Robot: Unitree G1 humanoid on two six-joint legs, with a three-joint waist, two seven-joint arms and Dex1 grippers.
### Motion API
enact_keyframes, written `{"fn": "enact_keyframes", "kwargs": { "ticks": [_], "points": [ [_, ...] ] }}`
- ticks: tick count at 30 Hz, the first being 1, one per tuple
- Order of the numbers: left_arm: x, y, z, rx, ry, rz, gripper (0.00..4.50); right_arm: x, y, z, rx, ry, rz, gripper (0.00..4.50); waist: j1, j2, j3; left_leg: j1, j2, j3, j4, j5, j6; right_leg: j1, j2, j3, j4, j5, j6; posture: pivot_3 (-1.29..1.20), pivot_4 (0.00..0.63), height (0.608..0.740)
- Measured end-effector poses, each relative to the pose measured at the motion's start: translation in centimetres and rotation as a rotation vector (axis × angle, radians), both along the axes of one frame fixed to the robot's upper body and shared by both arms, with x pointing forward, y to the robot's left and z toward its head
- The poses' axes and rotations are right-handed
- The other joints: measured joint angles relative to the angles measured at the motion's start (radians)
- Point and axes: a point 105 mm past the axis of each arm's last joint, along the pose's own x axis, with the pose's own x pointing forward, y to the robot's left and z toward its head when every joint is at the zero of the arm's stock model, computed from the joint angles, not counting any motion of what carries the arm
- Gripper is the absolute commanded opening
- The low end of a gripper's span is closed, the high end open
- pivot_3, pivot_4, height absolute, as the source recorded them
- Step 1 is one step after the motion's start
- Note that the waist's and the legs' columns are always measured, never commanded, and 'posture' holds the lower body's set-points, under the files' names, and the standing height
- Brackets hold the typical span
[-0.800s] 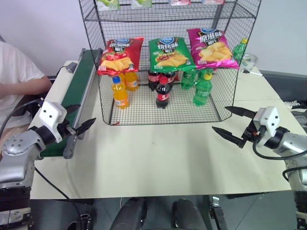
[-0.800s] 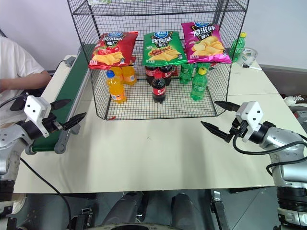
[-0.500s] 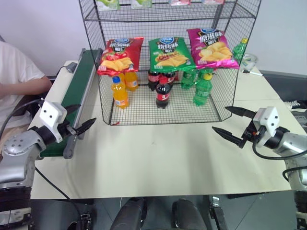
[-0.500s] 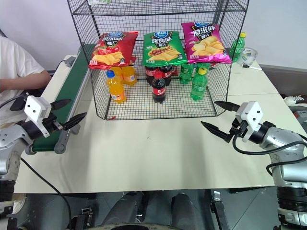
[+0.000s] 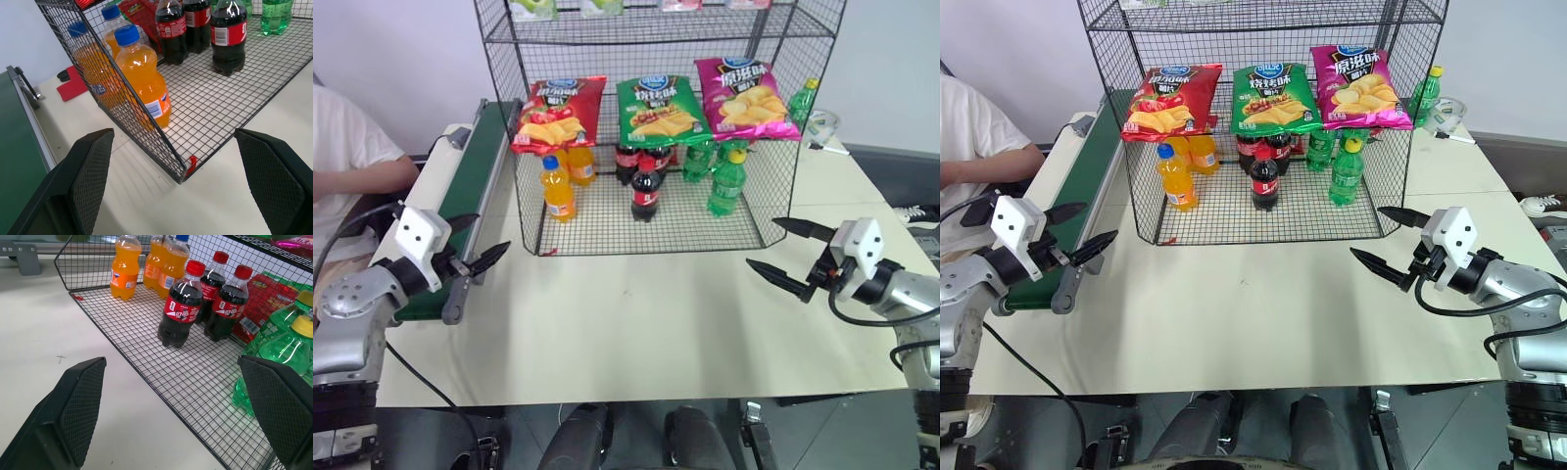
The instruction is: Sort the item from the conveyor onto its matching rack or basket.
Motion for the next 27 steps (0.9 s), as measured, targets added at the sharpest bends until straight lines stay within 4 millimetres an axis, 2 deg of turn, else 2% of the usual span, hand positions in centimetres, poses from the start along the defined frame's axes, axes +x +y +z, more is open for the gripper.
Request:
{"fn": "enact_keyframes", "kwargs": {
  "ticks": [27],
  "points": [
    [-0.11, -0.17, 0.37, 0.003, -0.014, 0.006, 4.12, 0.06, 0.11, 0.13, -0.002, -0.002, 0.013, 4.5, -0.001, 0.0, 0.0, 0.0, 0.0, 0.0, 0.0, 0.0, 0.0, 0.0, 0.0, 0.0, 0.0, 0.0, 0.0, 0.0, 0.15, 0.74]
  ]
}}
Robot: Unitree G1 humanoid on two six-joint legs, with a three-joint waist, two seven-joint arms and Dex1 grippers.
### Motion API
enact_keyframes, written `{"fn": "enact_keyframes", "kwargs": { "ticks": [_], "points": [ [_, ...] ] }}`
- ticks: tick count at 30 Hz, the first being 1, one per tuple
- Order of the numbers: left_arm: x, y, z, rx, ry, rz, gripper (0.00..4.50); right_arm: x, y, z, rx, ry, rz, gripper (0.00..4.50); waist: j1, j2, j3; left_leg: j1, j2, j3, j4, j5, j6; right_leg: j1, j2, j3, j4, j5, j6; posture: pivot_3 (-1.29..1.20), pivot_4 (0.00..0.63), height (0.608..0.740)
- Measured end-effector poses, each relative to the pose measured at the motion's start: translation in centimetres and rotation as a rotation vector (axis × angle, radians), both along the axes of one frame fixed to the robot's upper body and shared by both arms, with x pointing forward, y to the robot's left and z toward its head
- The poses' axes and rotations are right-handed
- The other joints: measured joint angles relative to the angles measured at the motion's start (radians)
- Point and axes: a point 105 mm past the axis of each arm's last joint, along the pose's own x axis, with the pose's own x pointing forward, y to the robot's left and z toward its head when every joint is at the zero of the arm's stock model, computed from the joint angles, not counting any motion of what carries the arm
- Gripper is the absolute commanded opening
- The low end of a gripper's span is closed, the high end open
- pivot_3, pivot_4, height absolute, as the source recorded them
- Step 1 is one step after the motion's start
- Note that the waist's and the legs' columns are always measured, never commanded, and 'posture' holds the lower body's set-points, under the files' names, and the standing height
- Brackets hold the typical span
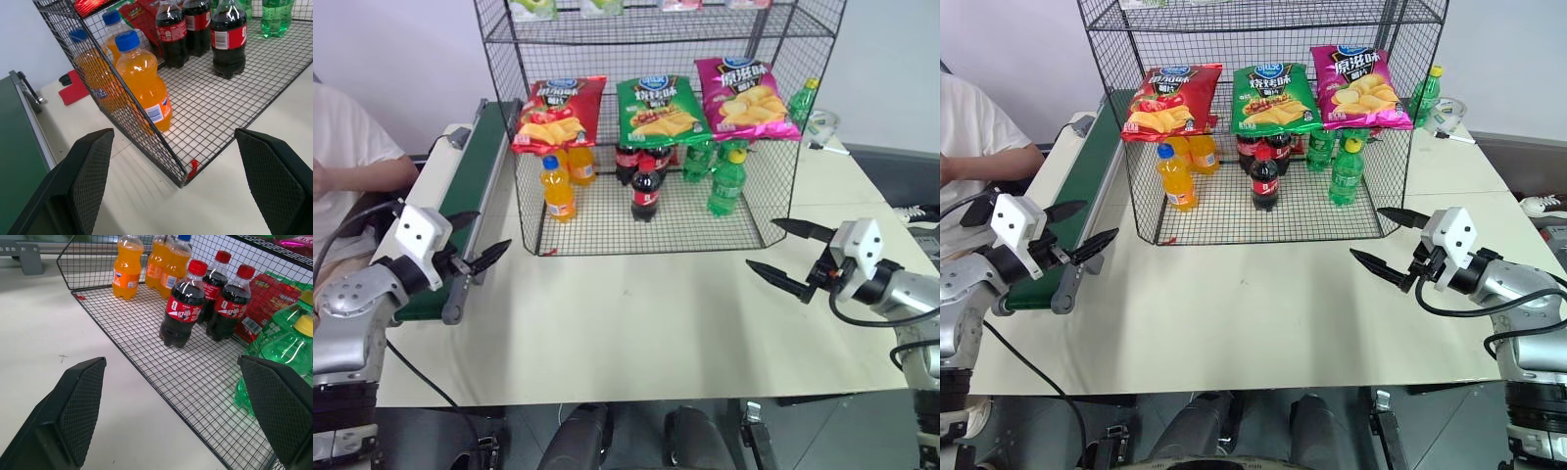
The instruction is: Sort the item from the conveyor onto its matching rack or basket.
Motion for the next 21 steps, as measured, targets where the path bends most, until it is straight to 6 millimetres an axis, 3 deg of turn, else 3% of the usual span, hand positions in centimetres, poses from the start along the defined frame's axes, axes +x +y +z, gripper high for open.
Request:
{"fn": "enact_keyframes", "kwargs": {
  "ticks": [21],
  "points": [
    [-0.26, 0.34, 0.24, -0.039, 0.009, -0.009, 4.12, 0.2, 0.33, -0.27, 0.005, -0.007, 0.012, 4.5, 0.0, 0.0, 0.0, 0.0, 0.0, 0.0, 0.0, 0.0, 0.0, 0.0, 0.0, 0.0, -0.001, 0.0, 0.0, 0.0, 0.15, 0.74]
  ]
}}
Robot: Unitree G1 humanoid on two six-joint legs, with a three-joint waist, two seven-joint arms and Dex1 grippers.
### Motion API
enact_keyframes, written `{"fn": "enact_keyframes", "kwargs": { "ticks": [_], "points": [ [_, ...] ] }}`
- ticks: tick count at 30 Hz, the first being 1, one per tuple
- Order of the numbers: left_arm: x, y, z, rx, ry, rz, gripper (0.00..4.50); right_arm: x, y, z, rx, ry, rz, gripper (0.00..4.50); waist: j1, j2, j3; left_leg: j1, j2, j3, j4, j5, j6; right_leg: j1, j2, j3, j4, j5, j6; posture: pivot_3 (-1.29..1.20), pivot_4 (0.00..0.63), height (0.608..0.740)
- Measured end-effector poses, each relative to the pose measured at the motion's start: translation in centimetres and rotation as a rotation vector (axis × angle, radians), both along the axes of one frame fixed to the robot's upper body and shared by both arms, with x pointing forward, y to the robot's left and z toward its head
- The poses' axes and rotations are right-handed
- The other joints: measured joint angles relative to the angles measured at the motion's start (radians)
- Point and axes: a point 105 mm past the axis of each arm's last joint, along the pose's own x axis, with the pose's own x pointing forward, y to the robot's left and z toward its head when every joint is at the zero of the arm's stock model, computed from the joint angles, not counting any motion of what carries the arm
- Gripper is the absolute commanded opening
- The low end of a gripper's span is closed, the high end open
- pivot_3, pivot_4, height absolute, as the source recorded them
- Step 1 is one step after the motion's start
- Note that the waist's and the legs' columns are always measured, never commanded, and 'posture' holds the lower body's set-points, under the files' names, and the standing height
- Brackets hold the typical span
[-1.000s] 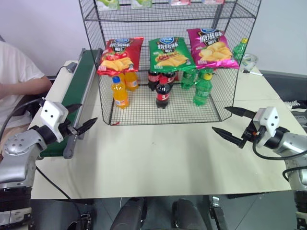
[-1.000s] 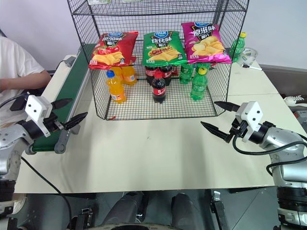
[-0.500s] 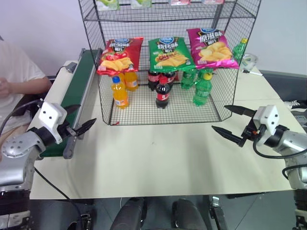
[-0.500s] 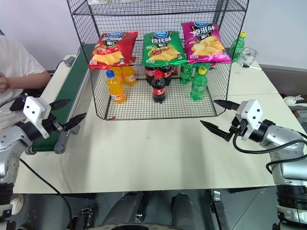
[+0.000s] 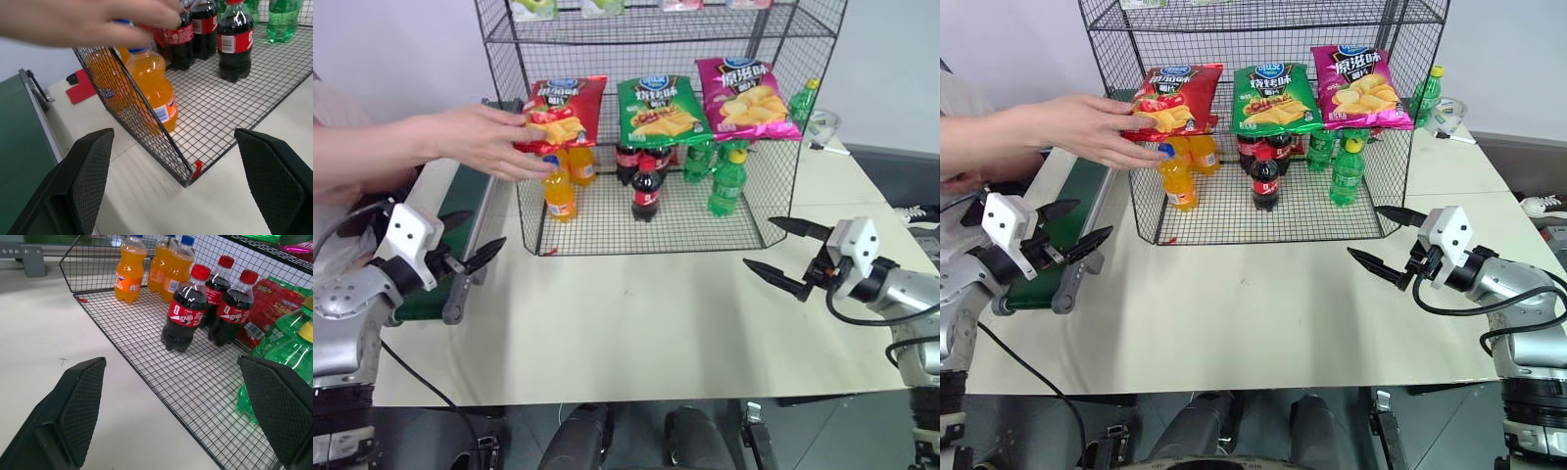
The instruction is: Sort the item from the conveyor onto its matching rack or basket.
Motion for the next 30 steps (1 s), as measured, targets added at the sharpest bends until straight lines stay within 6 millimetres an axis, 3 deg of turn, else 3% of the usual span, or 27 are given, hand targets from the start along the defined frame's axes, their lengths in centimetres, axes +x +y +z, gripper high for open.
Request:
{"fn": "enact_keyframes", "kwargs": {
  "ticks": [4, 25, 30],
  "points": [
    [-0.2, -0.2, -0.2, -0.089, 0.057, -0.036, 4.12, 0.0, 0.1, -0.1, 0.002, -0.001, 0.002, 4.5, 0.0, 0.0, 0.0, 0.0, 0.0, 0.0, 0.0, 0.0, 0.0, 0.0, 0.0, 0.0, 0.0, 0.0, 0.0, 0.0, 0.15, 0.74],
    [-1.1, 0.8, -0.7, 0.018, -0.014, 0.028, 4.12, 1.0, 0.7, -0.1, -0.001, -0.003, 0.03, 4.5, -0.001, 0.0, 0.0, 0.0, 0.0, 0.0, 0.0, 0.0, 0.0, 0.0, 0.0, 0.0, 0.0, 0.0, 0.0, 0.0, 0.15, 0.74],
    [-1.4, 2.1, 0.2, 0.022, -0.063, 0.085, 4.12, 0.8, 1.1, -0.6, 0.007, 0.042, 0.056, 4.5, 0.0, 0.0, 0.0, 0.0, 0.0, 0.0, 0.0, 0.0, 0.0, 0.0, 0.0, 0.0, 0.0, 0.0, -0.001, 0.0, 0.15, 0.74]
  ]
}}
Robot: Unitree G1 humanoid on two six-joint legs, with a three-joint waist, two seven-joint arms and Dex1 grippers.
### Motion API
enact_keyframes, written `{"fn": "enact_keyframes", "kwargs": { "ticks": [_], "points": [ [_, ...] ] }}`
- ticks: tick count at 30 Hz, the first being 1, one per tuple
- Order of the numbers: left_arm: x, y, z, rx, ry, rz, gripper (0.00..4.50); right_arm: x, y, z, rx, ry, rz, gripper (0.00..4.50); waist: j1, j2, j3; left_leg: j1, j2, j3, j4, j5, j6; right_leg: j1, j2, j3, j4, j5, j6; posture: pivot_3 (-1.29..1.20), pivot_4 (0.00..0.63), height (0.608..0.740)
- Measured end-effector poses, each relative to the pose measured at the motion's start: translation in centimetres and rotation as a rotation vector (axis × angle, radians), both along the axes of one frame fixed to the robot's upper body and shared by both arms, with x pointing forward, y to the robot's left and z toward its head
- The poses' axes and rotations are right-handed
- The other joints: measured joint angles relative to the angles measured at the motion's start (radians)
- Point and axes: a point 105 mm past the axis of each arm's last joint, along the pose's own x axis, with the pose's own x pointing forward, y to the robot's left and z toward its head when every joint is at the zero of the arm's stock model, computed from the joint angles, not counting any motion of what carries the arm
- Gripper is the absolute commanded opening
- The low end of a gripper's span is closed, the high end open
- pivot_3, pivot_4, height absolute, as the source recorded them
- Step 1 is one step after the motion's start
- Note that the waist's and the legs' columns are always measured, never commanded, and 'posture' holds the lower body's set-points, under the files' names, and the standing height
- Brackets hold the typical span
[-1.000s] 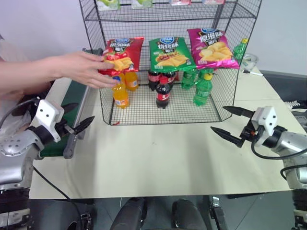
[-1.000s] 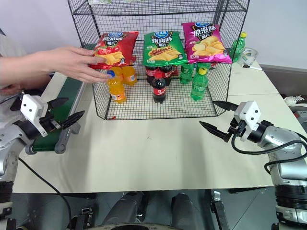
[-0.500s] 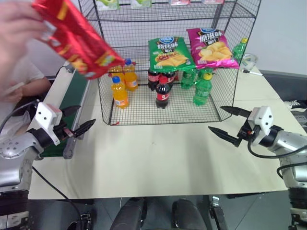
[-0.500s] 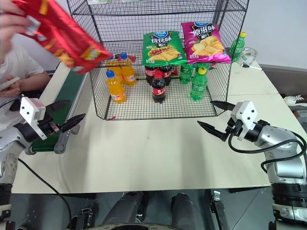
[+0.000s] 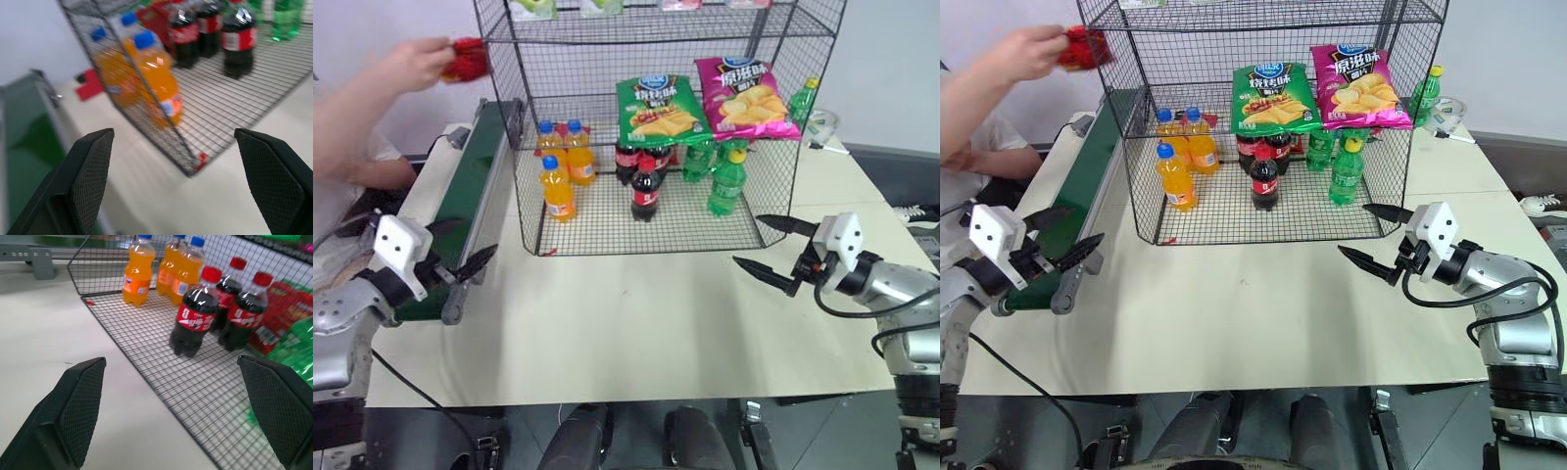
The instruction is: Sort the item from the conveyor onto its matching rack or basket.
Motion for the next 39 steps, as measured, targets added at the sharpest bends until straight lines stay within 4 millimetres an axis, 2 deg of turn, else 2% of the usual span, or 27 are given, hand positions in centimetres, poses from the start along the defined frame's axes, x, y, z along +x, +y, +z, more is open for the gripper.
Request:
{"fn": "enact_keyframes", "kwargs": {
  "ticks": [6, 15, 18, 21, 24, 27, 29, 33, 36, 39],
  "points": [
    [-1.2, 0.5, -1.4, 0.03, 0.028, 0.016, 4.12, -0.2, 0.2, -0.3, 0.037, 0.05, 0.021, 4.5, 0.0, 0.0, 0.0, 0.0, 0.0, 0.0, 0.0, 0.0, 0.0, 0.0, 0.0, 0.0, 0.0, 0.0, 0.0, 0.0, 0.15, 0.74],
    [-2.1, 2.0, -1.1, 0.121, -0.02, 0.052, 4.12, -1.5, 2.0, 0.4, 0.098, 0.093, 0.12, 4.5, 0.001, 0.0, 0.0, -0.001, 0.0, 0.0, 0.0, 0.0, 0.0, -0.001, 0.0, 0.0, -0.001, 0.0, -0.001, 0.0, 0.15, 0.74],
    [-2.2, 2.7, -1.1, 0.15, -0.029, 0.075, 4.12, -2.5, 3.5, 0.2, 0.113, 0.144, 0.198, 4.5, 0.001, 0.0, 0.0, -0.001, 0.0, 0.0, -0.001, 0.0, 0.0, -0.002, 0.0, 0.0, -0.001, 0.0, -0.001, 0.0, 0.15, 0.74],
    [-2.7, 2.9, -1.9, 0.158, -0.004, 0.076, 4.12, -3.6, 5.6, -1.1, 0.108, 0.223, 0.291, 4.5, -0.003, 0.0, 0.0, -0.001, 0.0, 0.0, 0.0, -0.001, 0.001, -0.002, 0.0, 0.0, -0.002, 0.0, -0.001, 0.0, 0.15, 0.74],
    [-3.2, 2.8, -2.9, 0.17, 0.016, 0.074, 4.12, -3.4, 6.8, -1.3, 0.145, 0.234, 0.31, 4.5, -0.004, 0.0, 0.0, -0.001, 0.0, 0.0, 0.0, -0.001, 0.001, -0.003, 0.0, 0.0, -0.003, 0.0, -0.001, 0.0, 0.15, 0.74],
    [-3.5, 2.8, -2.9, 0.208, 0.0, 0.071, 4.12, -2.9, 7.4, -0.5, 0.147, 0.202, 0.322, 4.5, 0.001, 0.0, 0.0, -0.001, 0.0, 0.0, 0.0, -0.002, 0.0, -0.004, 0.0, 0.0, -0.003, 0.0, -0.001, 0.0, 0.15, 0.74],
    [-4.1, 3.2, -2.8, 0.236, -0.01, 0.08, 4.12, -2.9, 7.6, -0.6, 0.145, 0.202, 0.326, 4.5, 0.002, 0.0, 0.0, -0.001, 0.001, 0.0, -0.001, -0.002, 0.0, -0.003, 0.0, -0.001, -0.005, 0.0, -0.001, 0.0, 0.15, 0.74],
    [-6.0, 4.3, -3.1, 0.407, -0.039, 0.095, 4.12, -2.7, 7.7, -1.5, 0.162, 0.225, 0.316, 4.5, -0.003, 0.0, 0.0, -0.002, 0.0, 0.001, -0.001, -0.002, 0.001, -0.003, 0.0, 0.0, -0.007, 0.0, -0.001, 0.0, 0.15, 0.74],
    [-7.7, 5.7, -3.8, 0.624, -0.061, 0.126, 4.12, -2.2, 7.9, -1.0, 0.167, 0.206, 0.32, 4.5, -0.006, 0.0, 0.0, -0.001, 0.001, 0.001, -0.002, -0.003, 0.001, -0.003, 0.0, 0.0, -0.007, 0.0, -0.002, 0.0, 0.15, 0.74],
    [-9.1, 6.2, -4.3, 0.721, -0.096, 0.129, 4.12, -1.8, 8.1, -0.7, 0.168, 0.194, 0.331, 4.5, 0.0, 0.0, 0.0, -0.001, 0.001, 0.001, -0.002, -0.003, 0.0, -0.003, 0.0, 0.0, -0.007, 0.0, -0.002, 0.0, 0.15, 0.74]
  ]
}}
